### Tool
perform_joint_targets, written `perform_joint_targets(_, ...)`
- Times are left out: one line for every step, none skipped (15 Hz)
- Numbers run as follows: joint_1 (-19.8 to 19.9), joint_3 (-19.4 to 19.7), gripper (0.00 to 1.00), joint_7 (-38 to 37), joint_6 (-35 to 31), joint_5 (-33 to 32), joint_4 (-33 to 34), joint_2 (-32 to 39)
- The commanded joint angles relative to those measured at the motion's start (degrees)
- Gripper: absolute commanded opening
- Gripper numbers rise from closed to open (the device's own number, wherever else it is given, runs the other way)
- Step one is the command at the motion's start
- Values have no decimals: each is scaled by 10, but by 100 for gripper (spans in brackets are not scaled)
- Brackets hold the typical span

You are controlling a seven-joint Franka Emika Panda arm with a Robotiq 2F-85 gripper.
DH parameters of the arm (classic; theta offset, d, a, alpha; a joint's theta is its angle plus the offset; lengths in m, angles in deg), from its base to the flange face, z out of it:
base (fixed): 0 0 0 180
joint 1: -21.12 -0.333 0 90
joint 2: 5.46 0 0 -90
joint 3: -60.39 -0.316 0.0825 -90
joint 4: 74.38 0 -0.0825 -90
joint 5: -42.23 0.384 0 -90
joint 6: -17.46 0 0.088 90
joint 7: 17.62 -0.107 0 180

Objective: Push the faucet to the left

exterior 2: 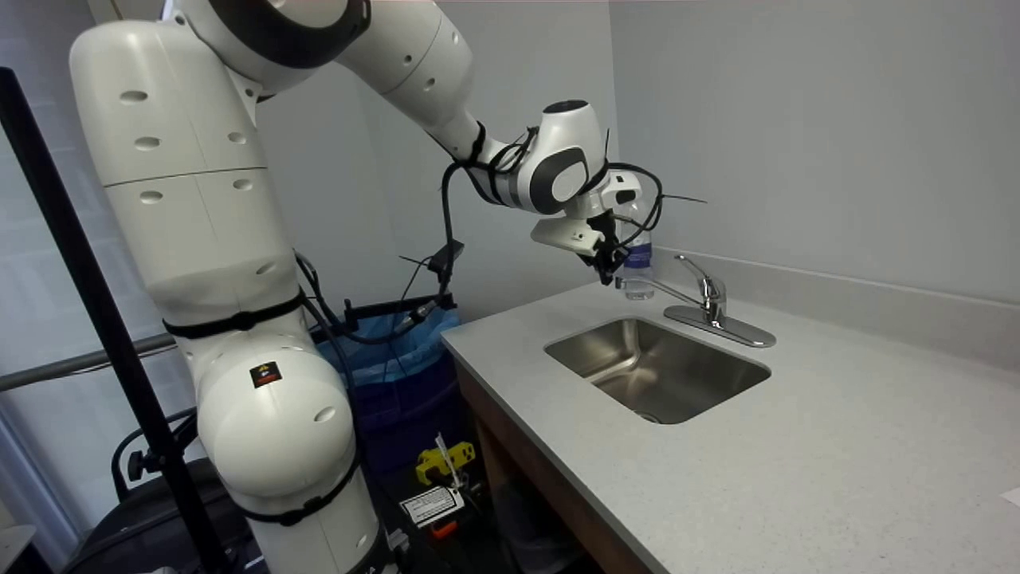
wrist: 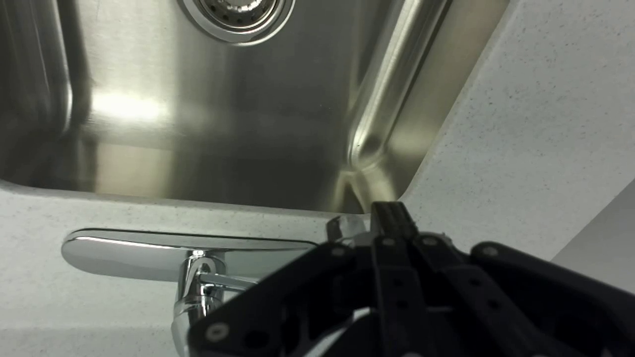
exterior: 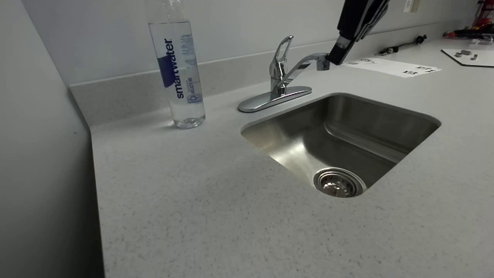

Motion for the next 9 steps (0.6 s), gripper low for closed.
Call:
perform_joint_targets(-3,2,0,5,2,5,2,-1)
perform_joint_targets(-4,2,0,6,3,7,2,-1)
perform_joint_targets(-4,2,0,7,5,7,2,-1)
perform_joint_targets(-4,2,0,8,4,7,2,-1)
perform_joint_targets(-4,2,0,7,6,7,2,-1)
perform_joint_targets(-3,2,0,5,4,3,2,-1)
perform_joint_targets(-3,2,0,5,4,4,2,-1)
perform_joint_targets(-3,2,0,3,5,6,2,-1)
perform_joint_targets(-3,3,1,-2,1,-2,1,0)
